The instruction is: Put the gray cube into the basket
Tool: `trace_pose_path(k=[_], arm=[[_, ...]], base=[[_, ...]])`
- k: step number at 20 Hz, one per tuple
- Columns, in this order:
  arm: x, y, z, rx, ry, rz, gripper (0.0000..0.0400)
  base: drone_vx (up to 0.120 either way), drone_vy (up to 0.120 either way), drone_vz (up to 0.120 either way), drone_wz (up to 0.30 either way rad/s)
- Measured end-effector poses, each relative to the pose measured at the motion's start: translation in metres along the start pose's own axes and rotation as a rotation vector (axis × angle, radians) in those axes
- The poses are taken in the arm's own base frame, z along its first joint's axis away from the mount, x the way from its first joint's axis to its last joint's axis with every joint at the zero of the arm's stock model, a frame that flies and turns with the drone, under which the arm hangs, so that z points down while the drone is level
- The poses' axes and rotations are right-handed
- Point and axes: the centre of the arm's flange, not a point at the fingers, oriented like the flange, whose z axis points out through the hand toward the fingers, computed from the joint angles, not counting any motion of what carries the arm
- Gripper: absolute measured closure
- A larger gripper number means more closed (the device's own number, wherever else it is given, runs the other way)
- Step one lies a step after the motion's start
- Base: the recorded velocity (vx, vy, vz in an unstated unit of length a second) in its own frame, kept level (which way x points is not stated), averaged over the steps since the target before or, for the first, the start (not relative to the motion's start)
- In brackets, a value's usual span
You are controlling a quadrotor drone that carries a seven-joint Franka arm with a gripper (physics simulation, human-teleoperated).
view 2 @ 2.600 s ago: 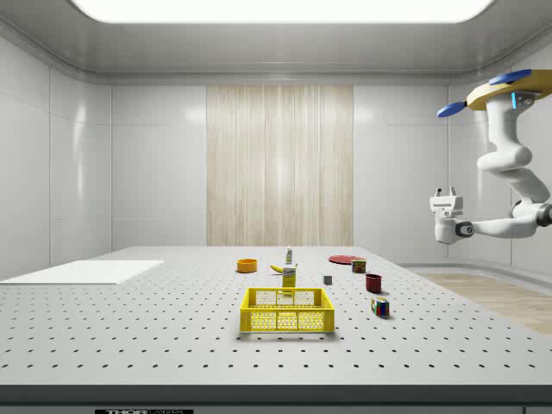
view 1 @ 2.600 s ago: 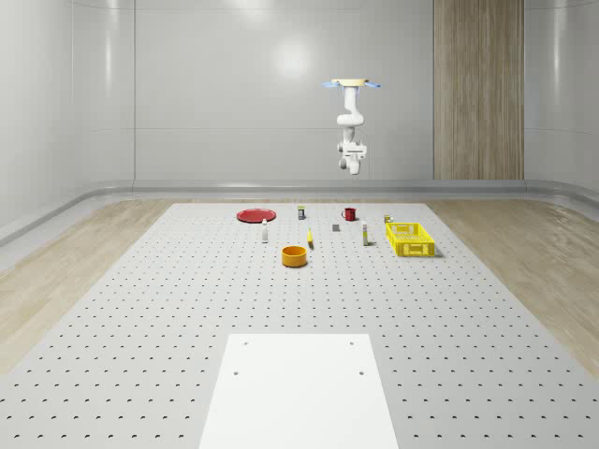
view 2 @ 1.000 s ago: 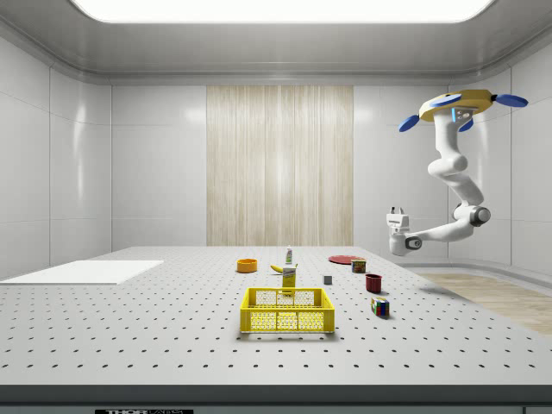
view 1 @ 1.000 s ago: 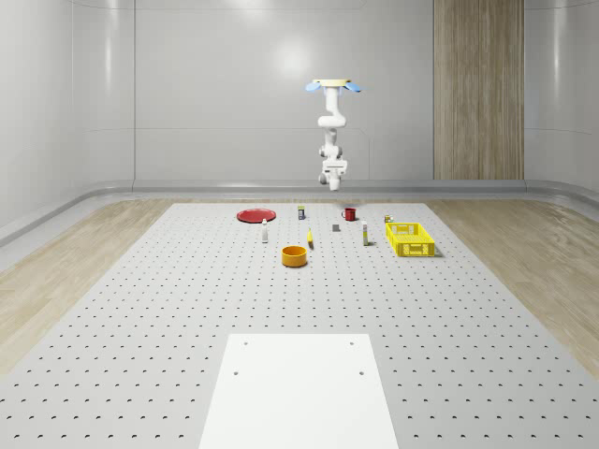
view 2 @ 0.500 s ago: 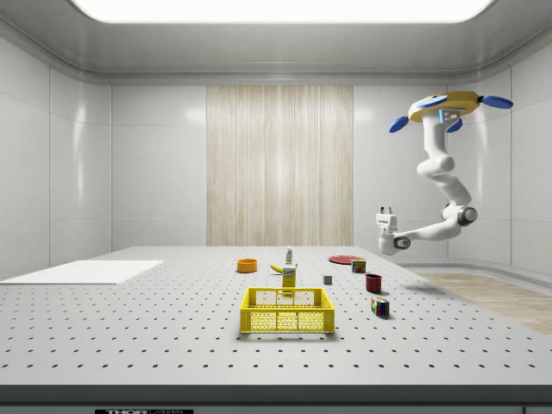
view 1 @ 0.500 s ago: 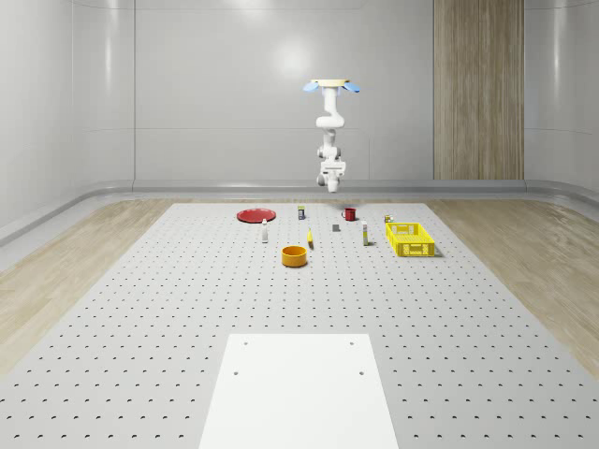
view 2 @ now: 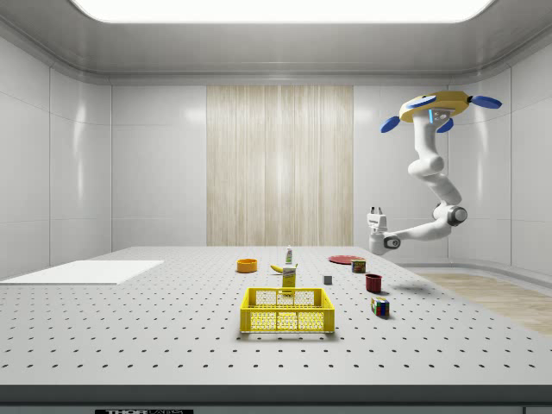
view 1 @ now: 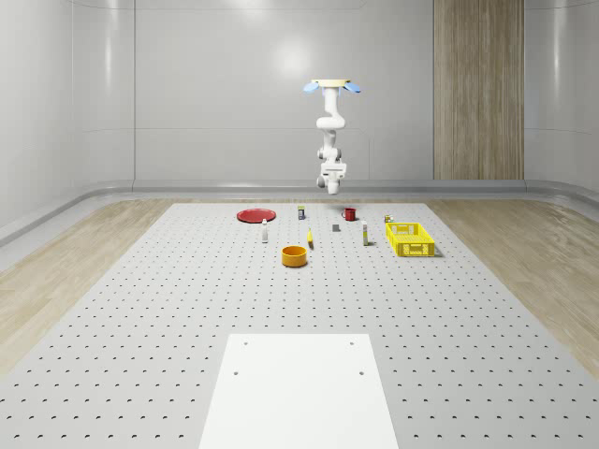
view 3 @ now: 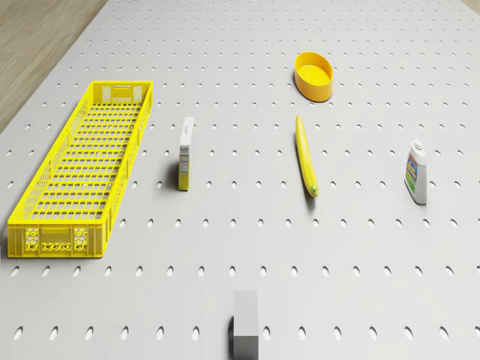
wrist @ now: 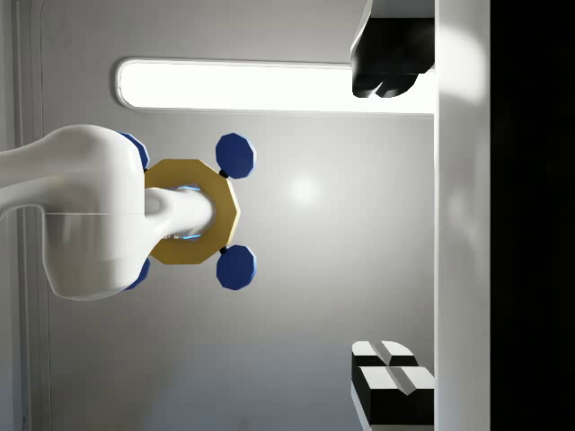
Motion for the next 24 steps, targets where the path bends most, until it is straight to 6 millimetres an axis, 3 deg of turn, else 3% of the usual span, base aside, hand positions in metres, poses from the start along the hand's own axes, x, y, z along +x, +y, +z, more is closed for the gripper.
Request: trace_pose_path(k=[9, 15, 20, 24], arm=[[-0.007, -0.006, 0.0, -0.056, 0.065, -0.001, 0.0], [-0.02, -0.018, 0.004, -0.188, 0.204, -0.004, 0.0], [-0.044, -0.042, 0.021, -0.455, 0.474, -0.01, 0.0], [-0.067, -0.064, 0.064, -0.841, 0.858, -0.019, 0.0]], base=[[0.12, 0.0, 0.0, 0.0], [0.12, 0.0, 0.0, 0.0], [0.12, 0.0, 0.0, 0.0], [0.12, 0.0, -0.06, 0.0]])
